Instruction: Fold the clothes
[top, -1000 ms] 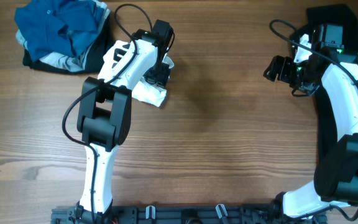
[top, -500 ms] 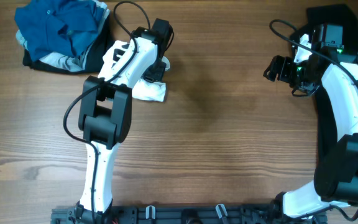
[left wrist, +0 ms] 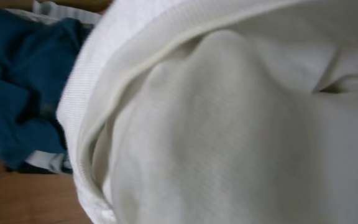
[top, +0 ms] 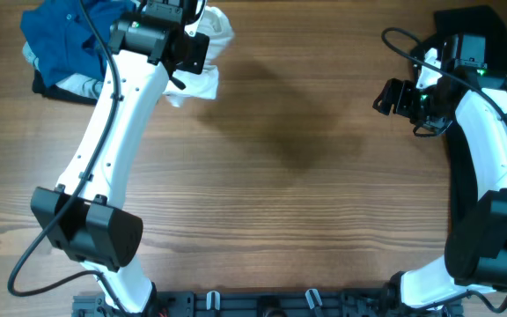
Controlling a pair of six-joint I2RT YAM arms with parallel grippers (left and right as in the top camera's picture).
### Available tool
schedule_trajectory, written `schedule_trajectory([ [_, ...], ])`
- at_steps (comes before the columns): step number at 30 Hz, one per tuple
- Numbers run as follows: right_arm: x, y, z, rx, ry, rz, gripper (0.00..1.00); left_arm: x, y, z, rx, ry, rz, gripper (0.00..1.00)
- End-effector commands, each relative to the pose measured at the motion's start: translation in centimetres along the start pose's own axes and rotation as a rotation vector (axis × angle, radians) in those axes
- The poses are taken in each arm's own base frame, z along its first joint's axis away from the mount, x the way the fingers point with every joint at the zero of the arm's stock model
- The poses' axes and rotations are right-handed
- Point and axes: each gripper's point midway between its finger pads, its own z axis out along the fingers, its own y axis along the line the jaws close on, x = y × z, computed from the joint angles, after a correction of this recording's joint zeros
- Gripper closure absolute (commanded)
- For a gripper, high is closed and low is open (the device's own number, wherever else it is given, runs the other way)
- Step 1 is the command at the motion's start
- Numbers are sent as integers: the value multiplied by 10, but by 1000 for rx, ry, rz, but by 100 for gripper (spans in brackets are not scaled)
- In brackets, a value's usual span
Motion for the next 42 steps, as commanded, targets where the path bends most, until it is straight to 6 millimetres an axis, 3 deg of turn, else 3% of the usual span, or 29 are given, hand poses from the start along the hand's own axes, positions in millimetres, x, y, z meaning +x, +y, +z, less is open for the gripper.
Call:
schedule_trajectory([
  [1, -5, 5, -6, -19, -20, -26, 7, -15, 52, -26, -231, -71, 11, 96],
  [5, -5, 5, -6, -19, -20, -26, 7, -39, 117, -51, -432, -178, -39, 96],
  [13, -5, 5, -6, -19, -19, -24, 7, -44, 247, -51, -662, -275, -188, 96],
  [15, -4, 7, -6, -29, -17, -25, 7, -40, 275, -43, -698, -294, -235, 96],
  [19, -3, 14, -6, -70, -13, -26, 7, -39, 297, -2, -673, -310, -263, 96],
  [22, -3, 15, -6, -72, -11, -26, 8, -37, 296, 38, -663, -299, -281, 96],
  [26, -2, 15, -6, -72, -8, -26, 7, -26, 274, 103, -570, -242, -295, 96],
  [28, -2, 15, -6, -72, -7, -26, 8, -17, 253, 142, -493, -202, -306, 96],
  [32, -2, 15, -6, -72, -7, -26, 7, -4, 209, 196, -344, -156, -362, 96],
  [35, -2, 15, -6, -72, -6, -26, 8, -10, 172, 212, -230, -156, -372, 94],
  [36, -1, 15, -6, -72, -5, -25, 8, -15, 157, 213, -183, -162, -360, 86],
  [37, -1, 15, -6, -72, -5, -22, 8, -20, 143, 213, -144, -171, -345, 68],
  [39, -1, 15, -6, -72, -6, -21, 8, -31, 121, 211, -113, -190, -317, 2],
  [42, -1, 15, -6, -72, -4, -20, 7, -43, 99, 200, -92, -206, -288, 0],
])
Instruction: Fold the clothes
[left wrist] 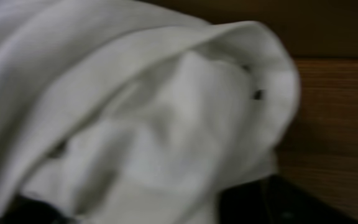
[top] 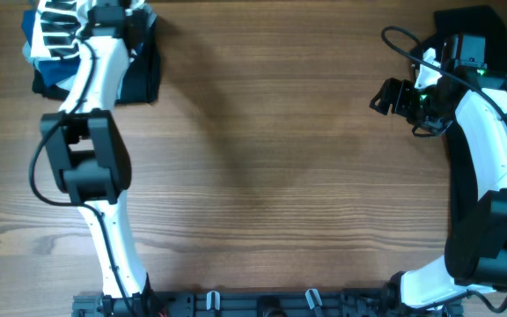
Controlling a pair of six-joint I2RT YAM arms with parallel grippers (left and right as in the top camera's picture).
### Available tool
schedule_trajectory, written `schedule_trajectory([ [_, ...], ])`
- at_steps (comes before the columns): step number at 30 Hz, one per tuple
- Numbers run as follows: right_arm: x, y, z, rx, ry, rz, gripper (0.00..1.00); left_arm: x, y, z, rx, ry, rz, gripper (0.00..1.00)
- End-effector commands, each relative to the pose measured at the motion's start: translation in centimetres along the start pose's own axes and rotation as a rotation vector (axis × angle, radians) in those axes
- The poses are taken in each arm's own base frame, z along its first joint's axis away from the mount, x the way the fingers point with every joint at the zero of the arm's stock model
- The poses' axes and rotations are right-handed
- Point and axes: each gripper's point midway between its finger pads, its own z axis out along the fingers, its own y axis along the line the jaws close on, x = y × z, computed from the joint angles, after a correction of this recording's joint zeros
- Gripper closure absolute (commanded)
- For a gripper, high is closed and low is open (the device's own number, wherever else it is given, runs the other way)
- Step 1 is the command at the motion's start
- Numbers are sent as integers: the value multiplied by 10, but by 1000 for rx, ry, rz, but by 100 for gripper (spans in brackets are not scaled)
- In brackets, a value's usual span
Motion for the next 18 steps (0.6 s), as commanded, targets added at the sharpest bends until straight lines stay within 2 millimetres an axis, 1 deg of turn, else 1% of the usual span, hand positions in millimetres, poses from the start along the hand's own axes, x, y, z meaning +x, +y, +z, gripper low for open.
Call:
schedule_trajectory([
  [1, -3, 7, -5, -24, -14, -22, 8, -18, -49, -23, 116, -39, -4, 0],
  [3, -4, 7, -5, -24, -16, -23, 7, -34, -51, -48, 127, -69, -11, 0],
  [4, -4, 7, -5, -24, -18, -24, 8, -54, -46, -76, 139, -113, -55, 0],
  [6, -4, 7, -5, -24, -17, -23, 8, -75, -39, -106, 160, -167, -81, 0],
  [7, -4, 7, -5, -24, -17, -23, 8, -87, -33, -123, 164, -205, -91, 0],
  [8, -4, 7, -5, -24, -17, -22, 8, -98, -26, -137, 161, -240, -102, 0],
  [9, -4, 8, -5, -25, -17, -21, 8, -105, -18, -145, 155, -264, -112, 0],
  [11, -4, 8, -5, -28, -17, -21, 7, -110, -3, -146, 137, -283, -130, 0],
  [14, -4, 9, -5, -32, -16, -21, 8, -112, 18, -134, 105, -296, -156, 0],
  [16, -4, 11, -5, -47, -16, -21, 7, -111, 42, -115, 68, -306, -186, 0],
  [18, -4, 12, -5, -50, -15, -22, 7, -99, 60, -93, 38, -276, -202, 0],
])
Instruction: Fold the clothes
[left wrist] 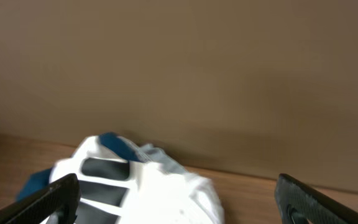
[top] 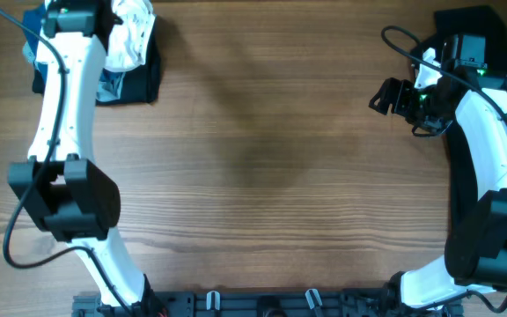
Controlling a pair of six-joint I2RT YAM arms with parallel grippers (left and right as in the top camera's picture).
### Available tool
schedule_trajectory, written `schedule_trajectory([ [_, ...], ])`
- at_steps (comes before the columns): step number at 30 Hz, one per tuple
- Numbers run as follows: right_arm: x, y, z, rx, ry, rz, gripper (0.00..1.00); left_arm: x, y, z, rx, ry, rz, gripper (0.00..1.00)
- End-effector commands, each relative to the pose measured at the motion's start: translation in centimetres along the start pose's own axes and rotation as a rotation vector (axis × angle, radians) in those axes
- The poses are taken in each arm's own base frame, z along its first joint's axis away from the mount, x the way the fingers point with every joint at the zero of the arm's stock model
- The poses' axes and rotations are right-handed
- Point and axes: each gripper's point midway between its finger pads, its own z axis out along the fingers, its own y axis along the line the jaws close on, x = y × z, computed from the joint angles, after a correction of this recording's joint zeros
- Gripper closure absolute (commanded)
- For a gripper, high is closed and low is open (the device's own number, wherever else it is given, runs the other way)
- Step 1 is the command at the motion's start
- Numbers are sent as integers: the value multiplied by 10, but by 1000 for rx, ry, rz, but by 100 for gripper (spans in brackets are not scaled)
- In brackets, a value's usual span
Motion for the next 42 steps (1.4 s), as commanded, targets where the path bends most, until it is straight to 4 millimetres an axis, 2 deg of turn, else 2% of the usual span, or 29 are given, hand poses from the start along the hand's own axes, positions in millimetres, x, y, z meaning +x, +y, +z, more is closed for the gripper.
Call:
schedule_trajectory([
  [1, -4, 9, -5, -34, -16, -22, 7, 53, 43, 45, -67, 108, -30, 0],
  [4, -5, 9, -5, -35, -19, -17, 7, 97, 60, 72, -90, 192, -36, 0],
  [9, -7, 10, -5, -37, -30, 18, 8, 148, 60, 123, -79, 201, -31, 0],
  [12, -5, 9, -5, -35, -20, 19, 8, 190, 61, 149, -82, 234, -29, 0],
  [14, -4, 9, -5, -35, -17, 19, 8, 231, 64, 164, -89, 291, -27, 0],
  [17, -4, 9, -5, -35, -15, 20, 8, 288, 71, 175, -100, 390, -26, 0],
  [19, -3, 9, -5, -34, -11, 21, 8, 324, 76, 176, -108, 463, -25, 0],
  [21, -2, 9, -5, -34, -9, 22, 8, 347, 81, 173, -114, 525, -25, 0],
  [27, -1, 9, -5, -33, -5, 19, 8, 381, 86, 160, -107, 650, -42, 0],
  [28, 0, 9, -5, -32, -2, 19, 8, 393, 87, 159, -98, 670, -49, 0],
  [29, 1, 9, -5, -32, 5, 14, 8, 407, 86, 158, -75, 695, -64, 0],
  [32, 7, 8, -5, -28, 28, 9, 8, 466, 80, 148, 6, 808, -124, 0],
  [37, 7, 8, -5, -29, 27, 11, 8, 550, 73, 124, 30, 977, -150, 0],
  [42, 7, 8, -5, -29, 27, 11, 8, 611, 54, 102, 103, 1096, -198, 0],
])
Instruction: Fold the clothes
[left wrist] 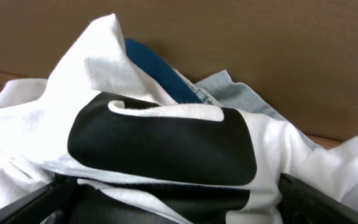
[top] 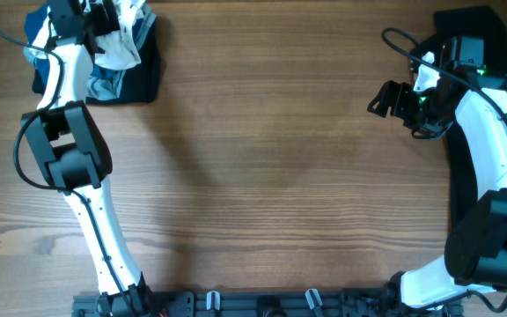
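Observation:
A heap of clothes (top: 104,53) lies in the table's far left corner: white, pale blue, dark blue and black pieces. My left gripper (top: 102,16) is down in the heap. In the left wrist view its fingers (left wrist: 328,199) stand wide apart at the bottom corners, and a white garment with broad black stripes (left wrist: 166,143) bulges between them. A dark blue piece (left wrist: 157,68) shows behind it. My right gripper (top: 383,99) hangs over bare table at the right; its jaws are too dark and small to read.
A dark garment (top: 469,22) lies in the far right corner under the right arm. The wooden table (top: 271,176) stretches between the two arms. A black rail with clips (top: 262,304) runs along the front edge.
My left gripper has dropped from facing the back wall above the heap to sitting low with the black-striped white garment between its open fingers. The right arm has barely shifted.
A white garment first hung at my left gripper, right of the heap. Then gripper and garment were over the heap in the corner. Then the fingers stood open above the clothes, the white piece lying on the heap. Now they straddle a striped garment.

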Controlling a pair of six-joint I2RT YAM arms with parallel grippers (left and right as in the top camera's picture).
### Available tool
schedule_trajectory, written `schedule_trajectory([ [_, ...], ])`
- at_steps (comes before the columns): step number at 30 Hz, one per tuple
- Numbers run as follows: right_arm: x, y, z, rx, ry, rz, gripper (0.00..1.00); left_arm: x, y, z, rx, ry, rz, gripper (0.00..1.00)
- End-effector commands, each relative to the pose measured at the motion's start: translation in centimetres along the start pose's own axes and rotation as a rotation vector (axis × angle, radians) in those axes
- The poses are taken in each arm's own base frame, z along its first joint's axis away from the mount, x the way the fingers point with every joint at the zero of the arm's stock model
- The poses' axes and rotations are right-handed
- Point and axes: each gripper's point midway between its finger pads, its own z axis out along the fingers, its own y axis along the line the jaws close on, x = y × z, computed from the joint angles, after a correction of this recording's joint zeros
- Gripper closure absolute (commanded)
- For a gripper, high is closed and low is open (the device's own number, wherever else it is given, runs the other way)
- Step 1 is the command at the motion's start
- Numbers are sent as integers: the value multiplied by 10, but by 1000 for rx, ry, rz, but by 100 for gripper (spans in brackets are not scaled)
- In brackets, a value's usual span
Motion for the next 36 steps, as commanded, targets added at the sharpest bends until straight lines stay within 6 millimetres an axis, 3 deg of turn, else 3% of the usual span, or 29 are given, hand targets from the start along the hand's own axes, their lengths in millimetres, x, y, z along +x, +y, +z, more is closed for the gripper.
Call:
schedule_trajectory([
  [1, -3, 7, -5, -23, -14, -21, 8, 417, -6, 30, 88, 865, -140, 0],
  [3, -2, 7, -5, -23, -11, -20, 8, 425, -6, 25, 87, 897, -140, 0],
  [5, -1, 7, -5, -23, -8, -19, 8, 418, -6, 18, 102, 915, -110, 0],
  [7, -1, 7, -5, -23, -8, -20, 8, 406, -6, 15, 102, 912, -108, 0],
  [9, -2, 7, -5, -22, -9, -21, 8, 380, -6, 12, 103, 890, -107, 0],
  [12, -2, 7, -5, -23, -13, -24, 1, 322, -8, 3, 105, 824, -99, 0],
  [14, -7, 8, -5, -26, -29, -29, 0, 261, -9, -10, 108, 739, -90, 0],
  [18, -14, 9, -6, -30, -58, -38, 0, 162, -10, -42, 112, 576, -74, 0],
  [19, -16, 9, -6, -30, -66, -42, 0, 125, -11, -58, 113, 508, -67, 0],
  [20, -17, 9, -6, -28, -73, -44, 0, 107, -12, -66, 114, 472, -64, 0],
  [22, -23, 10, -9, -22, -98, -61, 0, 45, -14, -101, 117, 343, -51, 0],
  [23, -28, 10, -13, -14, -119, -73, 0, 24, -15, -115, 119, 297, -46, 0],
  [27, -58, 19, -47, 9, -241, -120, 0, -73, -19, -198, 123, 51, -20, 0],
  [30, -74, 32, -78, 2, -330, -172, 0, -117, -21, -247, 124, -82, -7, 0],
  [32, -75, 40, -99, -9, -374, -187, 0, -135, -22, -273, 125, -142, -1, 0],
  [34, -69, 50, -114, -37, -386, -217, 0, -145, -23, -290, 125, -175, 3, 0],
  [36, -53, 74, -148, -115, -429, -329, 0, -160, -24, -318, 126, -233, 9, 0],
])
